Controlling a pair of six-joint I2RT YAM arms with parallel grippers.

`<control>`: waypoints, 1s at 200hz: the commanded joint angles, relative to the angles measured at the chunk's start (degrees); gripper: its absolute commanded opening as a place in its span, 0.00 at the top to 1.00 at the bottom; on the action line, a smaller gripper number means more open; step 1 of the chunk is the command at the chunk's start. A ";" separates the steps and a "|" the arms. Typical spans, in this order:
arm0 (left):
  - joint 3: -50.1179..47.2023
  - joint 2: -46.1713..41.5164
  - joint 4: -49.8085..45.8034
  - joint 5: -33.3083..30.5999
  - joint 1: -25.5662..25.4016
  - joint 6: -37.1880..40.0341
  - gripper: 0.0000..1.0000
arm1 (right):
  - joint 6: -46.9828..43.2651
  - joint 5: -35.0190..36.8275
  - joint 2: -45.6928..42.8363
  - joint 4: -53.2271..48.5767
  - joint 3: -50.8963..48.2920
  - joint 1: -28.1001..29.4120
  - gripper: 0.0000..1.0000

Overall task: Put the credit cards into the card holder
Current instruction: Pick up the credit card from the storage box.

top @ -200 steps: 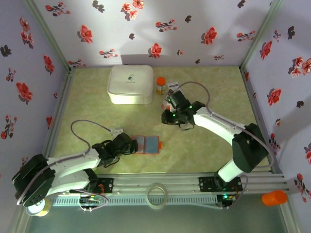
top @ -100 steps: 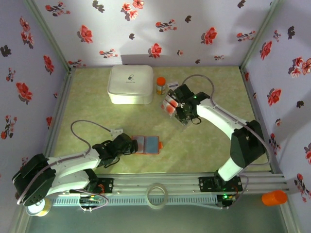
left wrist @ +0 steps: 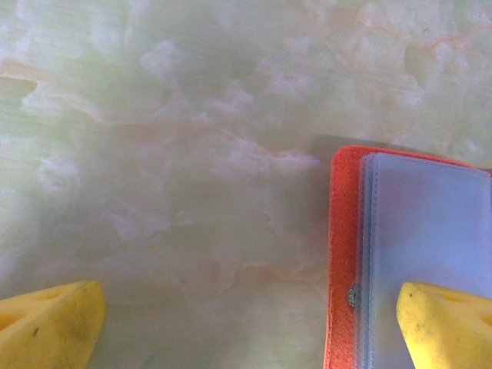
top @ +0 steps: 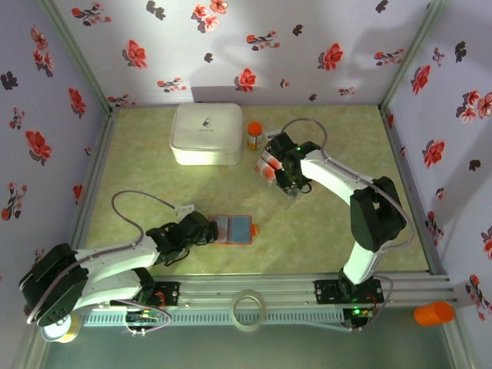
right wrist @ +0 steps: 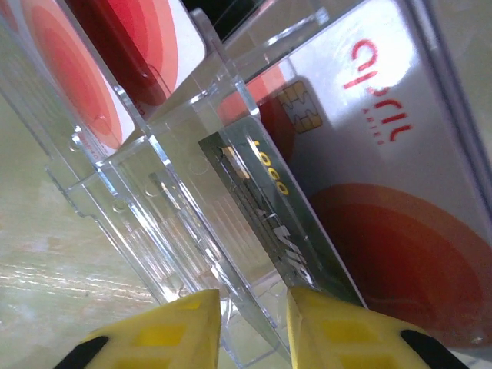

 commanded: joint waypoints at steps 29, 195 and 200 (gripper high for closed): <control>-1.53 0.19 -0.58 0.10 -0.25 -1.24 0.02 | -1.34 -1.26 1.35 -0.74 1.69 -0.58 0.86; -0.55 -3.29 -4.20 0.59 -0.33 -3.11 0.01 | 4.70 -21.18 -12.72 3.56 2.60 1.05 1.00; -0.28 -3.62 -5.15 0.55 -0.30 -3.01 0.01 | 5.91 -21.85 -12.88 4.93 2.02 1.79 1.00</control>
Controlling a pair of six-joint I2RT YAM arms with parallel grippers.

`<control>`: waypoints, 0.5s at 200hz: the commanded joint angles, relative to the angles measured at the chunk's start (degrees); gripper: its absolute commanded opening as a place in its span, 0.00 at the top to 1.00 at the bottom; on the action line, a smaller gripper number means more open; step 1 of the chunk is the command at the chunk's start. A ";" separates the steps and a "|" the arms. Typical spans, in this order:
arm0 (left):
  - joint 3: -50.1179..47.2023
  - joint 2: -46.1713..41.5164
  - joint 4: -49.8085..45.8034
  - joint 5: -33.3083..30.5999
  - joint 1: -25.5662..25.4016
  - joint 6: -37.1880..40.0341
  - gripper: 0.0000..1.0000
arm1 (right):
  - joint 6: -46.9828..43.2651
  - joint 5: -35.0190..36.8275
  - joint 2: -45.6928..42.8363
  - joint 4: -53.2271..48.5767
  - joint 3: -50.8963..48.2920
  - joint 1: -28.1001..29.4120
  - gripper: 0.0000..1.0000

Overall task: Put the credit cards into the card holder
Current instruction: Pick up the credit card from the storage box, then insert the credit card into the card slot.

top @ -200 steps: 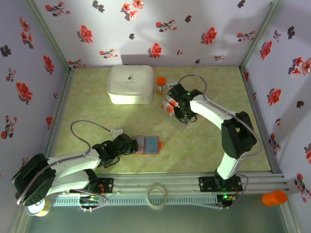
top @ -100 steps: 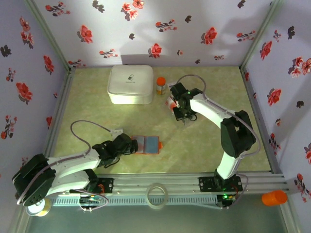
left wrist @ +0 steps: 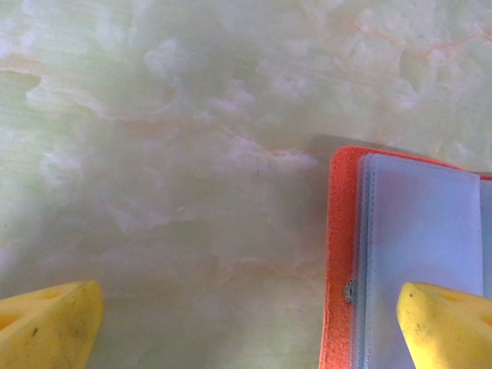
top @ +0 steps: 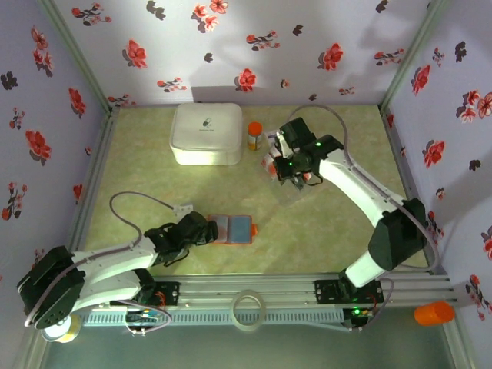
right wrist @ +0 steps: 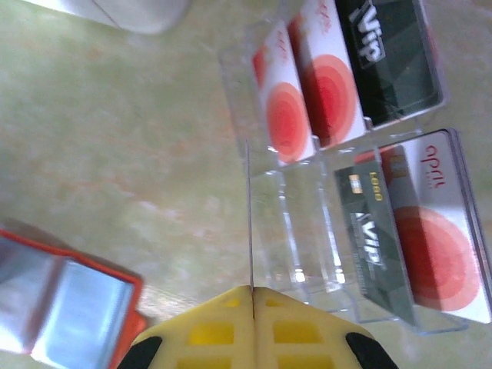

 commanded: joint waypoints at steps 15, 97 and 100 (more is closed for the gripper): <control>0.55 -2.65 -6.40 -0.11 -0.31 -1.24 0.01 | 10.20 -8.29 -1.03 8.04 -3.49 5.00 1.00; -0.29 -4.15 -3.74 -2.85 -0.33 -0.52 0.01 | 13.71 -5.93 4.92 13.89 -7.67 20.22 1.00; -0.13 -4.08 -3.74 -2.93 -0.33 -0.47 0.01 | 13.79 -6.02 4.91 14.19 -8.11 20.50 1.00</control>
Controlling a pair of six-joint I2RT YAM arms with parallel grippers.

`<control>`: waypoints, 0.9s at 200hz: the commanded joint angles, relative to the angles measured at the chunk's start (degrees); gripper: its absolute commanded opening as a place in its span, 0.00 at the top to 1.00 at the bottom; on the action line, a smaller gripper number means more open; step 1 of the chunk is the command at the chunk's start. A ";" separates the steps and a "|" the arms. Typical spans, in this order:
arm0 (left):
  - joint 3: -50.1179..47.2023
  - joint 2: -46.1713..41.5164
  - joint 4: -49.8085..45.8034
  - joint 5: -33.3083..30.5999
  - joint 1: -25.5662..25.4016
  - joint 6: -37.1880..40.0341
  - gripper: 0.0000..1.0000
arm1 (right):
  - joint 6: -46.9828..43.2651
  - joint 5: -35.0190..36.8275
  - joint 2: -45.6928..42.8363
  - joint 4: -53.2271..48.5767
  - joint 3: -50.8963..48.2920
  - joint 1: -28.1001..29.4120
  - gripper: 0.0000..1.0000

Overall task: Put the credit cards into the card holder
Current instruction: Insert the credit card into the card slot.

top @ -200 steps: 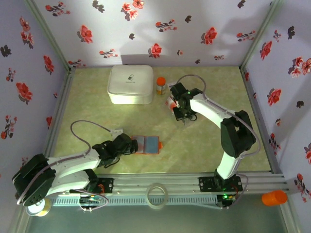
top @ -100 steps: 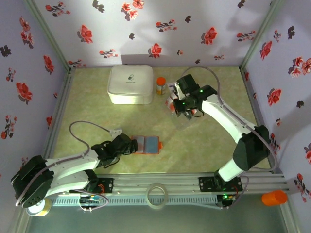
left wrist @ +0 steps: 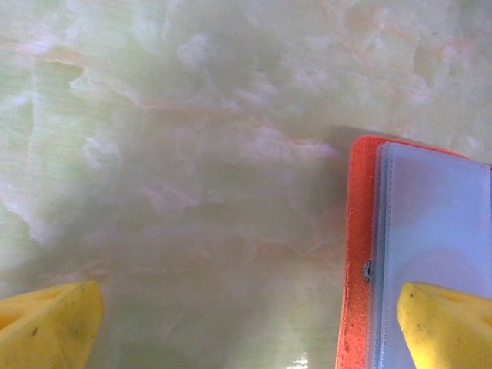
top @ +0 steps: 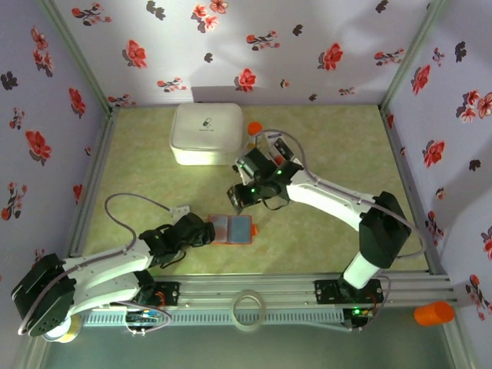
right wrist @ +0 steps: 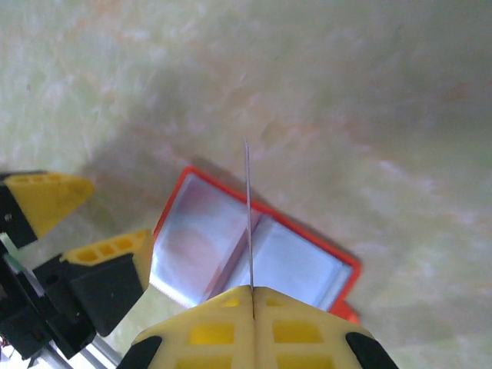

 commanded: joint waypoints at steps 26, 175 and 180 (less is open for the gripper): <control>0.57 0.40 0.57 -2.50 -0.29 -0.63 0.01 | 2.22 0.15 -0.54 3.31 -5.04 2.88 1.00; 3.90 -1.78 -4.56 -1.81 -0.42 3.43 0.00 | 5.35 0.34 5.03 8.59 -7.39 6.67 1.00; 3.91 -1.70 -4.67 -1.73 -0.42 3.60 0.00 | 5.16 0.39 5.52 8.24 -6.98 6.66 1.00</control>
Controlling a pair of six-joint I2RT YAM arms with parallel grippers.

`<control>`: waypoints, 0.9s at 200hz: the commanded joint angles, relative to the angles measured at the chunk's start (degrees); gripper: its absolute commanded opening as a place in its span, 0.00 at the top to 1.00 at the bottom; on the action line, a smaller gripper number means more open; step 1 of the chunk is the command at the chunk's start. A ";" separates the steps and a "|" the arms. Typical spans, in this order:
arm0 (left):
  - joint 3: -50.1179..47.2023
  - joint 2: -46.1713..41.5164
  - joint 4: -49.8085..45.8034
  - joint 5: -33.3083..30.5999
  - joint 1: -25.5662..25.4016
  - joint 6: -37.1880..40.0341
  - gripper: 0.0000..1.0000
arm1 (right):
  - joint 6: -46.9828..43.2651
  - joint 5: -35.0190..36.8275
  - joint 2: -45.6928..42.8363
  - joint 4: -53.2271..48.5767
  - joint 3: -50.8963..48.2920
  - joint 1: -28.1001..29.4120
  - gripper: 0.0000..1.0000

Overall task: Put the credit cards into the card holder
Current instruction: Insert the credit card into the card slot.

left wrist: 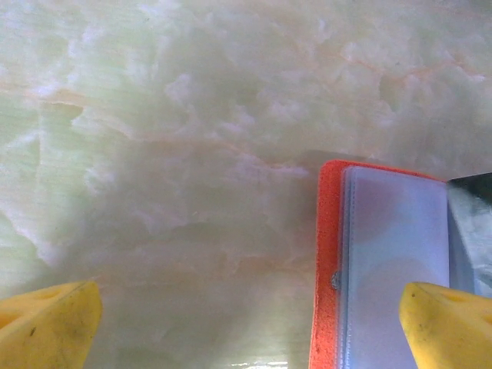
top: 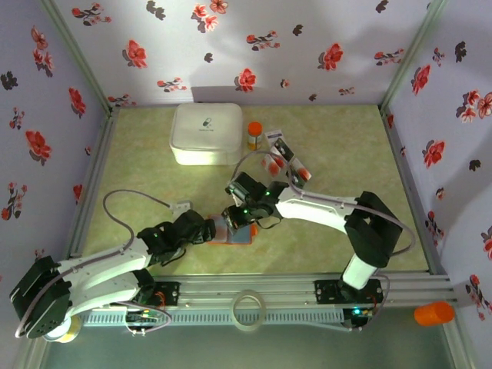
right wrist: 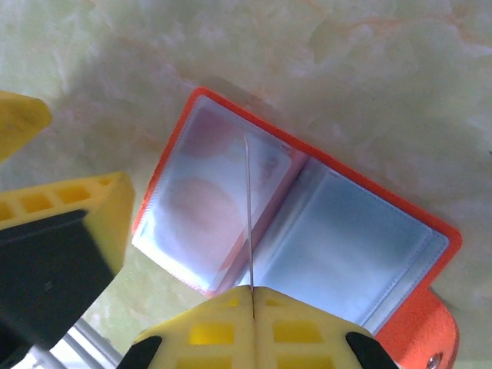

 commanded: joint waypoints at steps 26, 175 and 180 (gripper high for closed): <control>1.49 0.60 -1.94 -0.24 -0.31 2.59 0.00 | 0.05 -0.04 4.87 -2.11 3.18 0.49 1.00; 2.92 11.06 0.88 1.62 -0.31 5.52 0.00 | 0.96 -0.57 3.31 -1.03 0.52 0.46 1.00; 2.92 11.33 0.57 1.59 -0.31 5.36 0.00 | 0.95 -0.64 3.00 -1.03 0.48 0.44 1.00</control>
